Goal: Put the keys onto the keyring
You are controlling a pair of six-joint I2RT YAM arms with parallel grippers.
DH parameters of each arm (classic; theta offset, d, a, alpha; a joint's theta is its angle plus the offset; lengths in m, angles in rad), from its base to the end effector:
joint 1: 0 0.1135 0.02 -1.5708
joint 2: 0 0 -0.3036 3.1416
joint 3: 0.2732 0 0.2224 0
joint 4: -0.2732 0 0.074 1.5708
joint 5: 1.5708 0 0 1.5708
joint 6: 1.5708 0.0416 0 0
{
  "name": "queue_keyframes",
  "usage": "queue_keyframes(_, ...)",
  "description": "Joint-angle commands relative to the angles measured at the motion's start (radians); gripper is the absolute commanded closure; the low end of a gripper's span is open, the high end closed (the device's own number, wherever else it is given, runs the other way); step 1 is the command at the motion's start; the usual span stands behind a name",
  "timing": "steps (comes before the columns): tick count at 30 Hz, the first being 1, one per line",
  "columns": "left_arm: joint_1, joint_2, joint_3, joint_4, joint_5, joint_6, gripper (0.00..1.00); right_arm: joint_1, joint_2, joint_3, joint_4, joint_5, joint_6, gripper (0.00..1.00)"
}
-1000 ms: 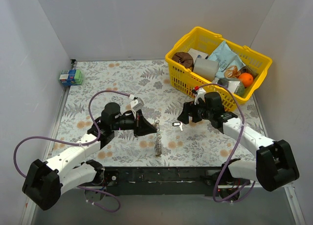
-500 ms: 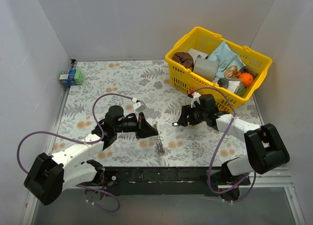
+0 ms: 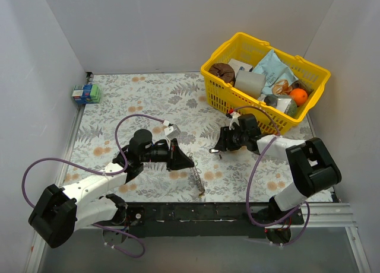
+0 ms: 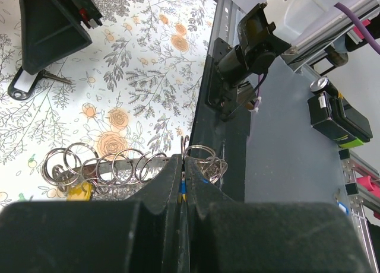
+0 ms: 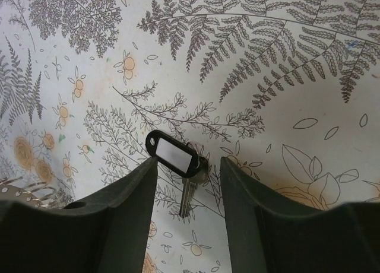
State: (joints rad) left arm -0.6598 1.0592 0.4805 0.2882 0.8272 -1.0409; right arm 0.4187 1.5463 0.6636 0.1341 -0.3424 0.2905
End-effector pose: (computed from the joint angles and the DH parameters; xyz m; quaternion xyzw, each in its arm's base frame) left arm 0.1245 -0.1354 0.2821 0.0966 0.7666 -0.6237 0.1186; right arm 0.2482 0.1257 0.2127 -0.1258 0.8971 0.2832 0.3151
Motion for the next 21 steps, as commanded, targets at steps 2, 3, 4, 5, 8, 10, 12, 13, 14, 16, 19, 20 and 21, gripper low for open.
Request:
queue_keyframes(2,-0.008,-0.016,0.01,0.034,0.02,0.016,1.0,-0.004,0.035,0.044,0.041,-0.004,0.021,0.48)
queue_keyframes(3,-0.009,-0.016,0.012,0.032,0.02,0.016,1.0,-0.004,0.043,0.045,0.042,-0.006,0.021,0.51)
queue_keyframes(4,-0.009,-0.016,0.012,0.031,0.02,0.018,1.0,-0.004,0.046,0.047,0.039,-0.007,0.021,0.53)
queue_keyframes(5,-0.009,-0.015,0.013,0.031,0.02,0.018,1.0,-0.004,0.047,0.048,0.039,-0.01,0.022,0.54)
queue_keyframes(8,-0.011,-0.013,0.012,0.029,0.02,0.018,1.0,-0.004,0.047,0.044,0.041,-0.02,0.022,0.61)
queue_keyframes(10,-0.011,-0.011,0.013,0.029,0.018,0.021,1.0,-0.004,0.054,0.044,0.039,-0.023,0.022,0.66)
queue_keyframes(12,-0.011,-0.008,0.017,0.028,0.021,0.021,1.0,-0.004,0.055,0.044,0.041,-0.023,0.025,0.7)
queue_keyframes(13,-0.011,-0.007,0.017,0.028,0.021,0.021,1.0,-0.004,0.057,0.042,0.044,-0.023,0.024,0.71)
queue_keyframes(14,-0.011,-0.007,0.017,0.026,0.023,0.022,1.0,-0.004,0.057,0.041,0.045,-0.026,0.025,0.72)
queue_keyframes(16,-0.012,-0.005,0.017,0.026,0.024,0.022,1.0,-0.004,0.063,0.042,0.05,-0.027,0.027,0.75)
queue_keyframes(19,-0.012,-0.005,0.018,0.025,0.021,0.022,1.0,-0.004,0.067,0.045,0.053,-0.035,0.029,0.82)
queue_keyframes(20,-0.012,-0.005,0.018,0.025,0.021,0.022,1.0,-0.004,0.069,0.045,0.055,-0.037,0.032,0.84)
queue_keyframes(21,-0.012,-0.005,0.018,0.023,0.021,0.024,1.0,-0.004,0.069,0.047,0.056,-0.038,0.032,0.9)
